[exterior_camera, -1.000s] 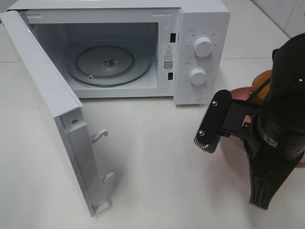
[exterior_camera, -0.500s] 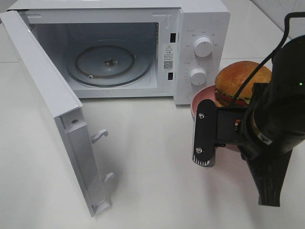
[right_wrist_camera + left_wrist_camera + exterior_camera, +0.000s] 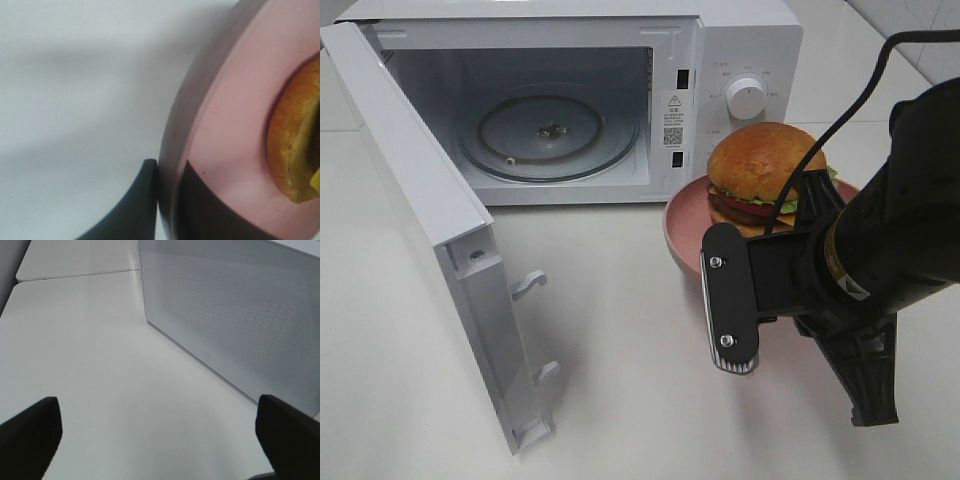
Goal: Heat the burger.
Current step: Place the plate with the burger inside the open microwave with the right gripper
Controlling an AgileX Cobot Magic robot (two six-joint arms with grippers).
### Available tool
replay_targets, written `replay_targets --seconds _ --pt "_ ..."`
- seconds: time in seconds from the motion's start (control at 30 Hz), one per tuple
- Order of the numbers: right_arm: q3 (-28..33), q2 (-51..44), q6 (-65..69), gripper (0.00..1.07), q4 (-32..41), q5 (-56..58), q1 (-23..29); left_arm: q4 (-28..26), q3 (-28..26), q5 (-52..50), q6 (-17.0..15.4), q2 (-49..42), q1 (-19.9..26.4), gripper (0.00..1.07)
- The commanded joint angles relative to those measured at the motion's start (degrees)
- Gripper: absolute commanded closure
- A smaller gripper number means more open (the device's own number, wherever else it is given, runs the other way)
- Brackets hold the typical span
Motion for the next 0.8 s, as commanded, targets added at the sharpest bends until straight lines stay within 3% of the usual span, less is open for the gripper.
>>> replay_targets --seconds 0.03,0.53,0.8 --pt "-0.4 -0.4 -4.8 1.07 -4.5 -6.1 0.2 -0.1 0.2 -0.6 0.0 -1.0 -0.2 0.09" --pt "-0.4 -0.4 -20.2 1.07 -4.4 -17.5 0.0 -0.1 0.2 -0.6 0.0 -1.0 -0.2 0.09" --pt "-0.4 -0.4 -30.7 1.07 3.2 -19.3 -4.6 -0.1 0.2 -0.6 0.0 -1.0 -0.2 0.09"
